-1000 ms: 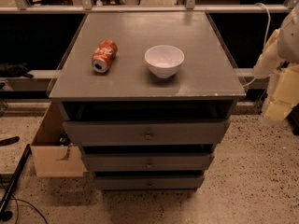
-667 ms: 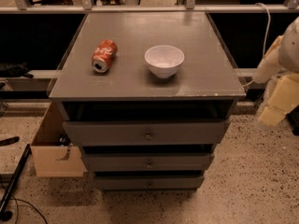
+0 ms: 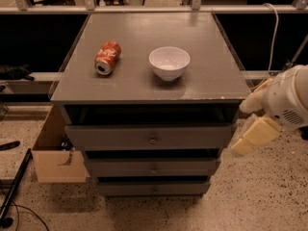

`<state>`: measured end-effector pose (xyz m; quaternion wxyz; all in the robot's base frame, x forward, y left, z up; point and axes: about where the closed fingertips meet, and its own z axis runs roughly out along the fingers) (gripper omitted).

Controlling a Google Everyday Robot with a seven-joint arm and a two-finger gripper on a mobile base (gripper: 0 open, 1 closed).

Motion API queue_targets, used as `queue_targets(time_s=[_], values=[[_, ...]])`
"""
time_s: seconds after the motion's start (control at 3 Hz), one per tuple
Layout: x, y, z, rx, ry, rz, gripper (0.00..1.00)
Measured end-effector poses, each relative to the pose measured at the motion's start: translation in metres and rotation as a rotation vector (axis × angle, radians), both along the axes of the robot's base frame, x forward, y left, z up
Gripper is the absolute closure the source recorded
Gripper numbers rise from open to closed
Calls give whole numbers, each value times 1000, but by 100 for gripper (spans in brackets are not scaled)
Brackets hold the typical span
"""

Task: Open middle drawer

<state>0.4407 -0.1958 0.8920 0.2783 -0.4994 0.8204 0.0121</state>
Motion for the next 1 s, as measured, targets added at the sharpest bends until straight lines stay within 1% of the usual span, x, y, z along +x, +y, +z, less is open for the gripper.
queue_targets(time_s=[0.33, 0.67, 1.0], values=[[13, 2, -14, 9, -58, -14, 0], [13, 3, -13, 10, -60, -14, 0], [6, 18, -39, 22, -36, -39, 0]])
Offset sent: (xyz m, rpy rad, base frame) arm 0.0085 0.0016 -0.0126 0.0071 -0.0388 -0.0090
